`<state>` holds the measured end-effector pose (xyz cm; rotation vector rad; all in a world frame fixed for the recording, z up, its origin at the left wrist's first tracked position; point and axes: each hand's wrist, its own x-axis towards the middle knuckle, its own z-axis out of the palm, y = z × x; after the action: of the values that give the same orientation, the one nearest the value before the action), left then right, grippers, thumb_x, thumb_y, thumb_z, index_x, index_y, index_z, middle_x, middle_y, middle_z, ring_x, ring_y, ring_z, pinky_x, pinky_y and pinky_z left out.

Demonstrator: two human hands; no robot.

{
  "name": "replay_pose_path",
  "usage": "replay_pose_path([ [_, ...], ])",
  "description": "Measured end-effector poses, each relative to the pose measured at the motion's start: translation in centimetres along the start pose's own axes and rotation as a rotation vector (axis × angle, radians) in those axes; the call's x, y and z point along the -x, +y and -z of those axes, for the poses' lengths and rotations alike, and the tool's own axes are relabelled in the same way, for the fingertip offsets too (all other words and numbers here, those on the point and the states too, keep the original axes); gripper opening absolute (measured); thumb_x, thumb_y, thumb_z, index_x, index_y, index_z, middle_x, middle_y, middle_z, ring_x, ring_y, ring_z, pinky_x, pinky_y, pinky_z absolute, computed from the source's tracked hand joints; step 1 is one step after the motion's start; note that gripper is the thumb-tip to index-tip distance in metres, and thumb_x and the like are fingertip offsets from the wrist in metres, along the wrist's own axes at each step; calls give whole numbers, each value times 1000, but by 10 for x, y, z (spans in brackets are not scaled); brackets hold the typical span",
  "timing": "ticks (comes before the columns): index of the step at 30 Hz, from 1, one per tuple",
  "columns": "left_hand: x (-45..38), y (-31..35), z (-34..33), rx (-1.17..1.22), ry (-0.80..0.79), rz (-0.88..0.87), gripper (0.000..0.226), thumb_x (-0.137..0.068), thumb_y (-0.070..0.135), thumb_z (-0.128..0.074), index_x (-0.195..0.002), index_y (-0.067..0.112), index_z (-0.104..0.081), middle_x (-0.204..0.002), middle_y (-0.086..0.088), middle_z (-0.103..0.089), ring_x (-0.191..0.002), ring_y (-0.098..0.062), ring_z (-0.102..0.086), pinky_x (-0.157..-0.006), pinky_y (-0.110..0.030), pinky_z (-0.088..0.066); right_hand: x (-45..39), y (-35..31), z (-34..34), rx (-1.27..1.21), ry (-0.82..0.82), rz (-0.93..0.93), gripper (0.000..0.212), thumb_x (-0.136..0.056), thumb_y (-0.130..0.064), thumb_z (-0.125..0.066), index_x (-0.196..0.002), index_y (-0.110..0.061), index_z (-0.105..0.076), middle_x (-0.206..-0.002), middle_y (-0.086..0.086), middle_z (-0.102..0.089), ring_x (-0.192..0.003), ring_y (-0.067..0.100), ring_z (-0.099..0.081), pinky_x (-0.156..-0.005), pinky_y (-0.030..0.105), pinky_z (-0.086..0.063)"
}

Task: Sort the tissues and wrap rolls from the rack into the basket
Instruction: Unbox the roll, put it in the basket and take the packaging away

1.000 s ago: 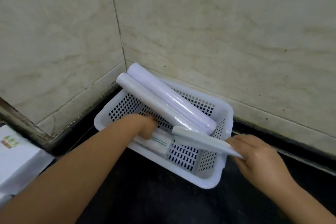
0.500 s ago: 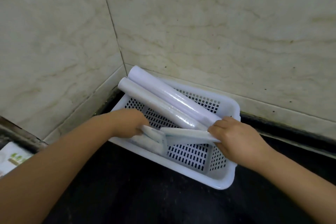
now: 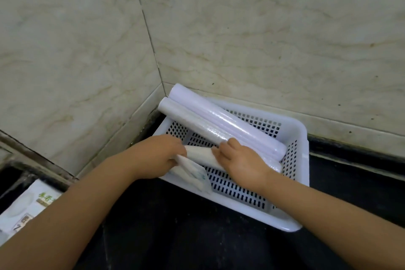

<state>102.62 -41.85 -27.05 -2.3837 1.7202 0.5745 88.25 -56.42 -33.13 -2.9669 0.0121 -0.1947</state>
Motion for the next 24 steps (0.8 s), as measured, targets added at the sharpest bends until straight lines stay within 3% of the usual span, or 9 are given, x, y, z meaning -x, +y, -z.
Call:
replay_pose_path([
  [3, -4, 1, -3, 6, -32, 12, 21, -94, 8, -44, -104, 9, -63, -111, -6, -60, -105, -20, -53, -93, -30, -43, 0, 0, -17, -34, -178, 157, 28, -99, -20, -30, -106, -3, -51, -91, 12, -44, -76, 23, -44, -69, 39, -38],
  [5, -10, 3, -5, 5, -63, 32, 21, -92, 3, -43, -99, 6, -63, -106, -9, -62, -101, -24, -55, -89, -34, -46, 2, -2, -17, -47, -306, 189, 28, -92, -15, -41, -99, 3, -60, -98, 20, -59, -83, 29, -53, -69, 38, -48],
  [7, -18, 6, -7, 0, -103, 49, 19, -91, 1, -41, -86, 8, -58, -95, -9, -59, -95, -26, -56, -79, -33, -44, 5, -1, -20, -19, -446, 211, 21, -88, -6, -49, -101, 4, -62, -109, 19, -60, -105, 32, -52, -84, 38, -52],
  [9, -27, 11, -10, -15, -149, 54, 23, -90, -1, -40, -75, 15, -48, -90, -10, -55, -95, -28, -55, -75, -34, -41, 7, 1, -24, -32, -498, 122, 28, -95, -11, -40, -117, -1, -55, -127, 13, -51, -120, 26, -38, -99, 28, -34],
  [11, -37, 14, -14, -14, -174, 64, 24, -88, -3, -40, -95, 14, -55, -109, -12, -59, -101, -27, -55, -80, -35, -44, 9, 6, -23, -58, -515, 75, 33, -98, -16, -36, -126, -4, -49, -134, 12, -48, -123, 23, -35, -103, 23, -25],
  [15, -59, 20, -20, -44, -243, 102, 43, -90, 0, -38, -129, 13, -46, -128, -12, -54, -109, -28, -54, -87, -35, -46, 27, 17, -10, -123, -627, 57, 46, -88, -1, -46, -133, -7, -44, -146, 6, -38, -134, 20, -34, -114, 31, -29],
  [19, -75, 32, -33, -196, -383, 114, 41, -93, 5, -37, -133, 9, -43, -135, -15, -49, -120, -30, -47, -96, -37, -44, 40, 14, 11, -200, -582, -28, 34, -89, -3, -44, -120, -6, -57, -140, 7, -47, -125, 23, -46, -108, 36, -37],
  [22, -76, 39, -39, -316, -419, 144, 53, -94, 8, -38, -144, 10, -23, -150, -16, -25, -138, -33, -22, -113, -47, -26, 48, 11, 25, -200, -499, -112, 22, -89, -5, -43, -98, 2, -62, -108, 15, -62, -98, 28, -57, -90, 39, -46],
  [24, -70, 41, -38, -338, -384, 158, 56, -94, 8, -39, -146, 11, -18, -153, -15, -18, -141, -32, -16, -117, -49, -17, 56, 13, 32, -219, -435, -129, 23, -89, -5, -44, -96, 3, -63, -102, 18, -64, -91, 28, -57, -83, 35, -46],
])
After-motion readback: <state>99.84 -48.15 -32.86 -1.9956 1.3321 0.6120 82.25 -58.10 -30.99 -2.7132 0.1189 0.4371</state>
